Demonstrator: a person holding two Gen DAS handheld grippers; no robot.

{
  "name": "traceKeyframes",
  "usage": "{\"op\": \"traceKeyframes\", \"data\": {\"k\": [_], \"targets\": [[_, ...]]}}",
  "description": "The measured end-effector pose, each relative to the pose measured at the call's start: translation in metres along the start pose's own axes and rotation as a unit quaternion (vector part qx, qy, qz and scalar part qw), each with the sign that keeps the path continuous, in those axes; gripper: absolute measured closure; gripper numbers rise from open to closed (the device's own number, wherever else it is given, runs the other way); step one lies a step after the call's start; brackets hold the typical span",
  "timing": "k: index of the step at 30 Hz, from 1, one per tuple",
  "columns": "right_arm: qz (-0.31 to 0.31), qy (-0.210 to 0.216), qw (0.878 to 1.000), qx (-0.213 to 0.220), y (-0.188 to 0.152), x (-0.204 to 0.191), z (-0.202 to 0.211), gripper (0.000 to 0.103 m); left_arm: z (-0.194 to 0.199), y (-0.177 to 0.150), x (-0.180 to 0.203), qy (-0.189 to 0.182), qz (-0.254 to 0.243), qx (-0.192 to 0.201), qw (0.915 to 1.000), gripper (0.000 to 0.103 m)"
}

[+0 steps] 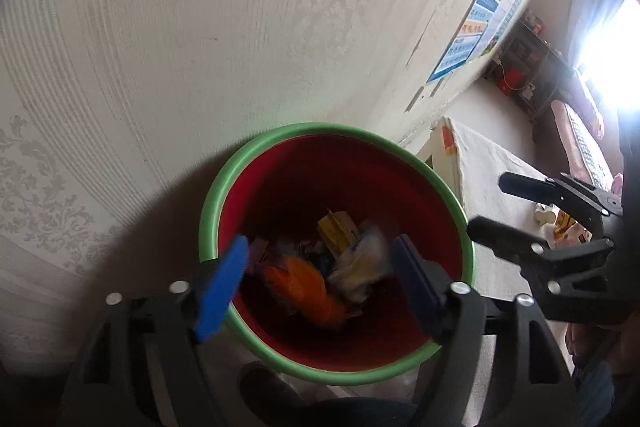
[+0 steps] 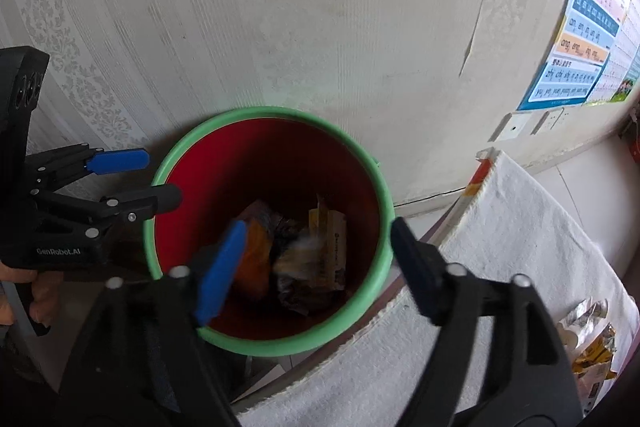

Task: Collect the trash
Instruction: 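Open both tools to drop the bag and wrapper into the bucket, then move both open tools back over the remaining wrappers on the table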

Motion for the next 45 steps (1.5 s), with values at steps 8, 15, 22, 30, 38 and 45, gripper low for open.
{"op": "traceKeyframes", "data": {"k": [8,15,22,30,38,45], "targets": [[-0.008,-0.014,1.000,0.001,-0.013,0.010,0.018,0.006,0.008,-0.005,-0.006,0.021,0.008,0.010,0.9997,0.008],[-0.035,-0.039,0.999,0.004,-0.046,0.034,0.050,0.005,0.015,-0.011,0.008,0.008,0.011,0.016,0.9998,0.008],[-0.079,-0.070,0.994,0.026,-0.088,0.069,0.098,0.005,0.029,-0.016,0.059,-0.016,-0.028,0.028,0.9991,0.008],[-0.123,-0.104,0.986,0.042,-0.140,0.111,0.147,0.005,0.038,-0.036,0.128,-0.056,-0.076,0.017,0.9954,0.008],[-0.162,-0.140,0.975,0.053,-0.186,0.158,0.190,0.005,0.044,-0.054,0.193,-0.088,-0.121,0.008,0.9888,0.008],[-0.192,-0.158,0.966,0.063,-0.211,0.191,0.216,0.005,0.044,-0.060,0.235,-0.105,-0.153,0.001,0.9827,0.008]]}}
Point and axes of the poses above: each gripper's, at about its wrist camera, not at the fingertips, and z roughly against the way its jaws point, x to its right, y to its top, the point moved 9 cm from there along -z, roughly the way its jaws point, and after that the axes turned 2 degrees about y, right-handed, at the moved point
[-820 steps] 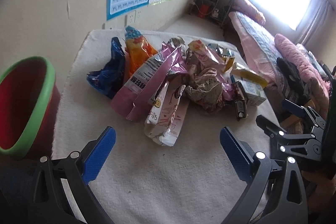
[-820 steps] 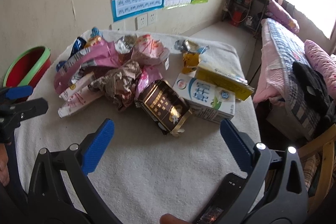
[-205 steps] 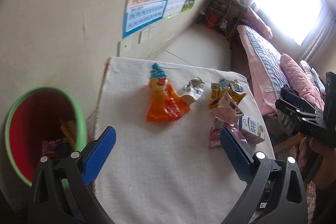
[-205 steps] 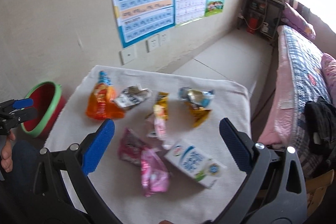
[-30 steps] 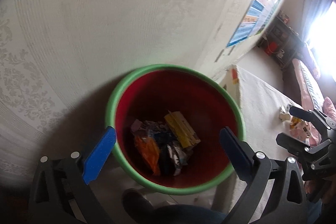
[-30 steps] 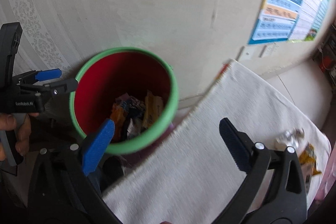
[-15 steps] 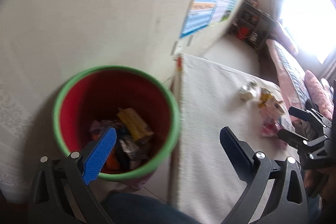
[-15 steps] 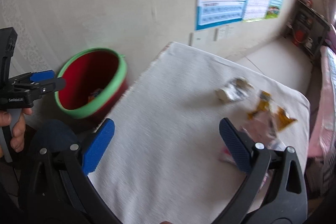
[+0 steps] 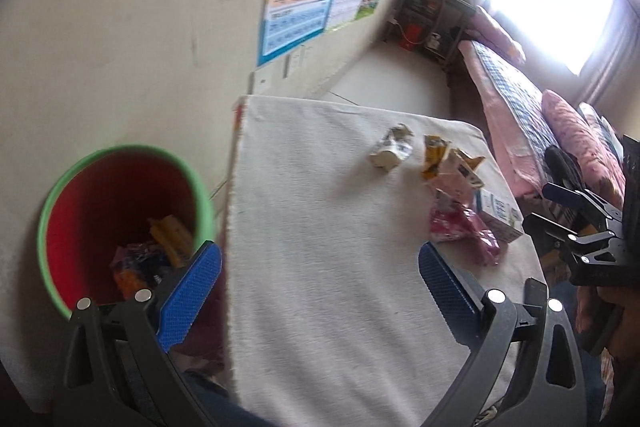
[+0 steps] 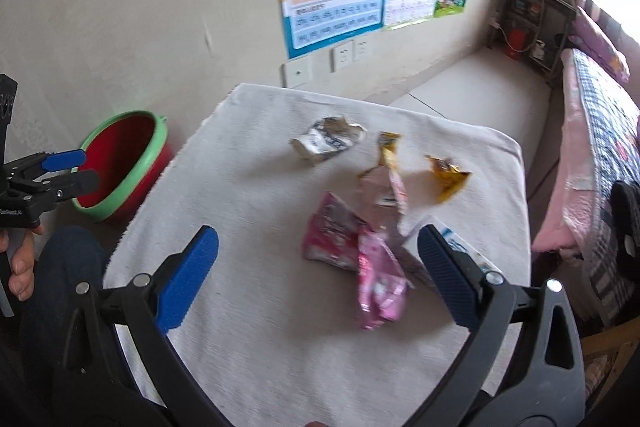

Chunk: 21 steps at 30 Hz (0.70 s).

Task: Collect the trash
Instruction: 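Move both open tools back over the remaining wrappers on the table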

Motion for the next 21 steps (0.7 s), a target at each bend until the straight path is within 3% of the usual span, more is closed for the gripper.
{"op": "traceKeyframes", "data": {"k": [21], "targets": [[-0.037,-0.055,0.998,0.024,0.022,0.114,0.019,0.005,-0.034,0.043,0.080,-0.029,-0.054,-0.009,0.9981,0.008]]}}
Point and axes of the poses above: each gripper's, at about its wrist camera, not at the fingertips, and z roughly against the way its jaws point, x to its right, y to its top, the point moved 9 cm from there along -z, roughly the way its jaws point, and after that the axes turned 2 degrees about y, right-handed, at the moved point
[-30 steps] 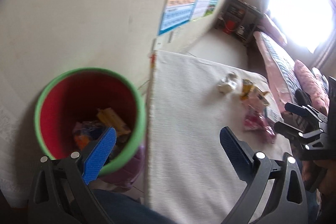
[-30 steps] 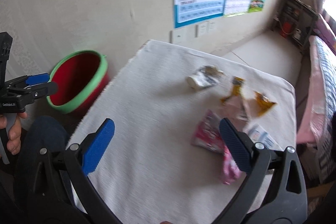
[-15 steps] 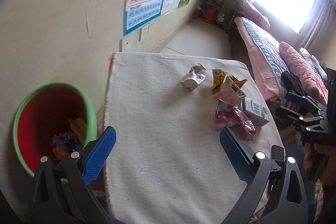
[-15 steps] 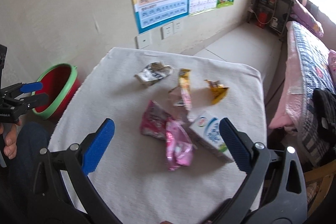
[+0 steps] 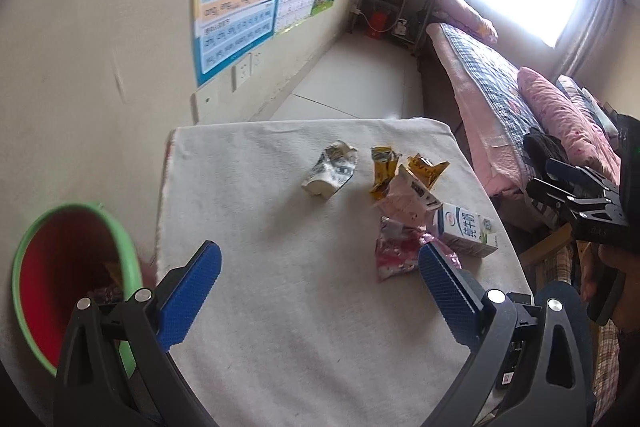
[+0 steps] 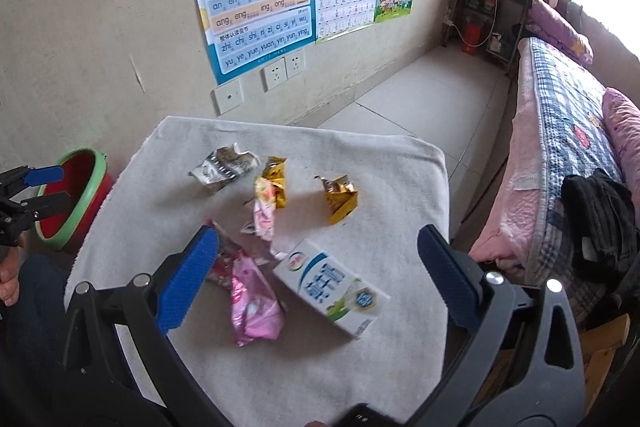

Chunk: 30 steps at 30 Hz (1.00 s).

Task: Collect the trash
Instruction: 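Move both open tools back over the remaining wrappers on the table, then grasp the white printed paper wrapper with the left tool while the right tool grasps the gold wrapper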

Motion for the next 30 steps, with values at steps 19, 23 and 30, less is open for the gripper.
{"op": "traceKeyframes", "data": {"k": [19,23,30], "targets": [[-0.016,-0.002,0.999,-0.045,0.007,0.036,-0.073,0.005,-0.079,0.039,0.016,-0.021,-0.012,-0.031,0.9992,0.008],[-0.018,-0.003,0.998,-0.055,0.010,0.042,-0.089,0.005,-0.099,0.044,0.015,-0.022,-0.013,-0.043,0.9988,0.008],[-0.019,-0.001,0.997,-0.069,0.010,0.040,-0.117,0.005,-0.131,0.052,0.013,-0.025,-0.009,-0.057,0.9980,0.009]]}}
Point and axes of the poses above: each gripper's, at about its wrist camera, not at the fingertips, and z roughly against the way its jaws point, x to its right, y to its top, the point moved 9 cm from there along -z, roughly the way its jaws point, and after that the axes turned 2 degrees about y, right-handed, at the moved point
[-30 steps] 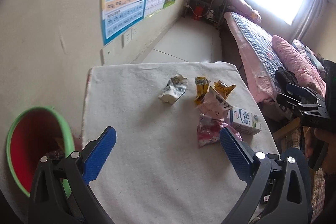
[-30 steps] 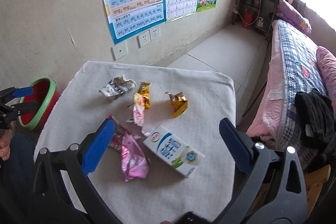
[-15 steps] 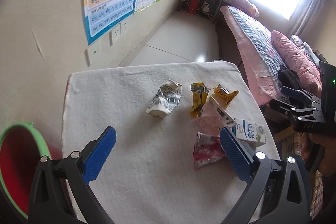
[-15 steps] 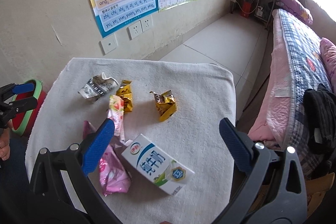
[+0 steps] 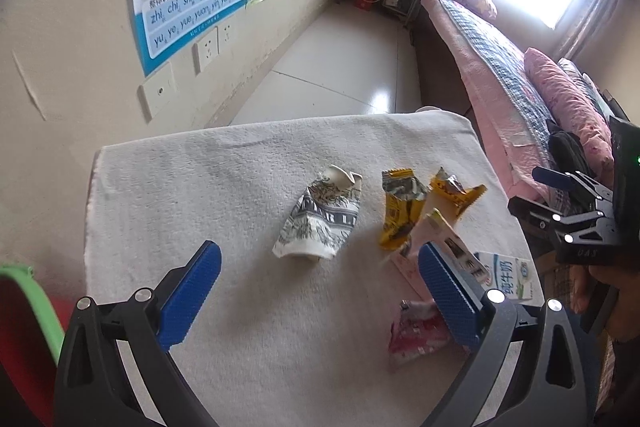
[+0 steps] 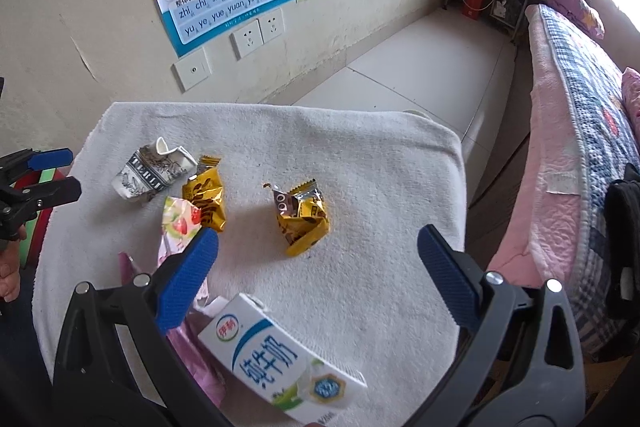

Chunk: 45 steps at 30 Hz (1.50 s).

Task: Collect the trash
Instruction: 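Grasp the white printed paper wrapper with the left tool while the right tool grasps the gold wrapper, then carry the white paper wrapper and gold wrapper toward the red bucket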

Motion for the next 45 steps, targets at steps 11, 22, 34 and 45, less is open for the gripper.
{"op": "traceKeyframes", "data": {"k": [11,22,34,45], "targets": [[0.021,0.000,0.999,-0.037,0.003,-0.011,-0.053,0.008,-0.055,0.005,0.003,0.016,-0.023,-0.045,0.9986,0.022],[0.029,0.003,0.997,-0.075,-0.008,-0.011,-0.072,0.069,-0.068,0.001,0.003,0.017,-0.037,-0.065,0.9971,0.049],[0.028,0.005,0.999,-0.043,0.004,-0.008,-0.037,0.070,-0.047,-0.007,0.005,0.009,-0.027,-0.053,0.9982,0.055],[0.030,0.008,0.999,-0.023,0.007,-0.012,0.001,0.070,0.001,-0.014,0.006,0.011,-0.023,-0.022,0.9994,0.055]]}}
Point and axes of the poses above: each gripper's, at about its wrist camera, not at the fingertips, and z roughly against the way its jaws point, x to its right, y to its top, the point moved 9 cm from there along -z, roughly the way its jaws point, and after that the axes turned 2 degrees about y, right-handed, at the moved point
